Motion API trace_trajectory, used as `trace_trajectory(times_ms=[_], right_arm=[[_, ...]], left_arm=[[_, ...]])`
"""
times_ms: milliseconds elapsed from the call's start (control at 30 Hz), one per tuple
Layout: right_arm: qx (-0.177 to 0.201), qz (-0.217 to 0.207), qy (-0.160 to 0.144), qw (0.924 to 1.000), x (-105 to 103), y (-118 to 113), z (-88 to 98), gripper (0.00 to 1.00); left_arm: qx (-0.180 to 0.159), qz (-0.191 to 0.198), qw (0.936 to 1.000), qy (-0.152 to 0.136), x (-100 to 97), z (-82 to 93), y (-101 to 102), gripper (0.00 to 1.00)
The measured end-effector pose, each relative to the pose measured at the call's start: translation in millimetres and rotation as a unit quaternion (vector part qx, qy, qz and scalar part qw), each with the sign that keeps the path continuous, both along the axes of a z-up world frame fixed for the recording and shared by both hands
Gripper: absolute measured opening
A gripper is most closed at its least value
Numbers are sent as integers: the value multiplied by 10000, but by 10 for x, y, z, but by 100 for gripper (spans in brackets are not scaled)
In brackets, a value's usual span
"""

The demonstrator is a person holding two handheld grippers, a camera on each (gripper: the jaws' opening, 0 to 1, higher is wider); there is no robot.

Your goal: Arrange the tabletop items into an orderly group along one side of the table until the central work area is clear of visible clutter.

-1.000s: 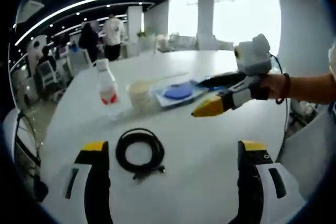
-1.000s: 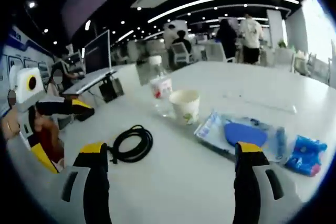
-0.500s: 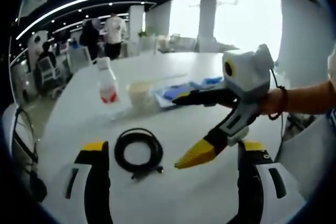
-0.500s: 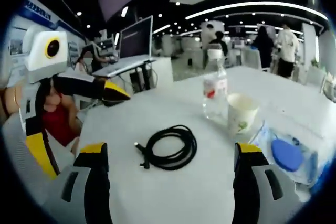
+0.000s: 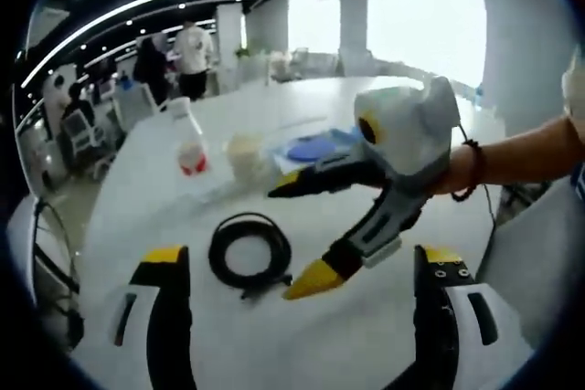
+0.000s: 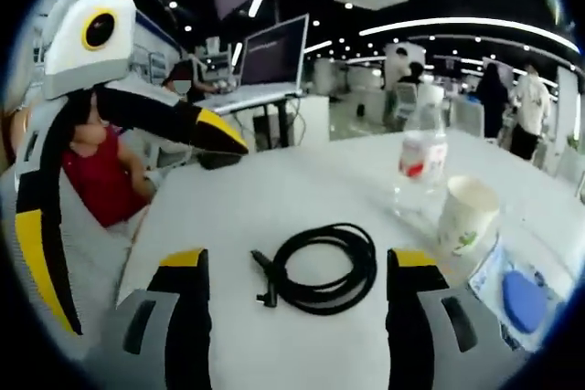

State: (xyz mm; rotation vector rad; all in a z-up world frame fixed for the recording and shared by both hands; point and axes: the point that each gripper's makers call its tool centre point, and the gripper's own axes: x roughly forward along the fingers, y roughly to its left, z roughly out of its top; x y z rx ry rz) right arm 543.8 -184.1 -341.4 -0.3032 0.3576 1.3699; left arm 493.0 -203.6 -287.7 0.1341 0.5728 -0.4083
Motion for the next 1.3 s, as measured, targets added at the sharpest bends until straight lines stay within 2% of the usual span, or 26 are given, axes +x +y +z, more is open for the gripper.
trace_trajectory(times_ms=[100, 200, 267, 333, 400, 600, 667, 767, 833, 1000, 1200, 1300], right_arm=[[-198, 243, -225, 9993, -22, 34, -82, 59], [-326, 390, -417, 9978, -41, 89, -130, 53], [-359, 461, -364, 9976, -67, 118, -154, 51], [-449, 555, -265, 9971, -99, 137, -203, 41], [-564, 612, -381, 9958, -107, 139, -245, 35], [-699, 735, -282, 9944, -147, 183, -327, 29], [-846, 734, -295, 9933, -150, 196, -372, 26], [-1036, 869, -354, 9902, -164, 208, -430, 14], [-1075, 819, -379, 9901, -133, 214, -431, 16], [-1201, 787, -208, 9894, -132, 240, -454, 16], [-1433, 869, -340, 9853, -152, 254, -505, 15], [-1473, 760, -271, 9858, -136, 254, -518, 13]], left_arm=[[71, 10, 9999, 70, -53, -35, 48, 99], [76, 46, 9999, 108, -87, -61, 82, 99], [73, 75, 9999, 127, -98, -79, 97, 99], [46, 56, 9999, 148, -108, -95, 98, 99], [-13, -55, 9998, 179, -128, -102, 64, 99], [-111, 52, 9998, 163, -131, -119, 97, 99], [-106, 77, 9998, 173, -130, -127, 102, 99], [-102, 75, 9997, 187, -133, -146, 94, 99], [-116, 48, 9997, 219, -137, -164, 80, 99], [-28, 48, 9998, 212, -132, -167, 96, 99], [-67, 87, 9997, 237, -147, -172, 120, 99], [-298, 111, 9992, 222, -139, -138, 86, 99]])
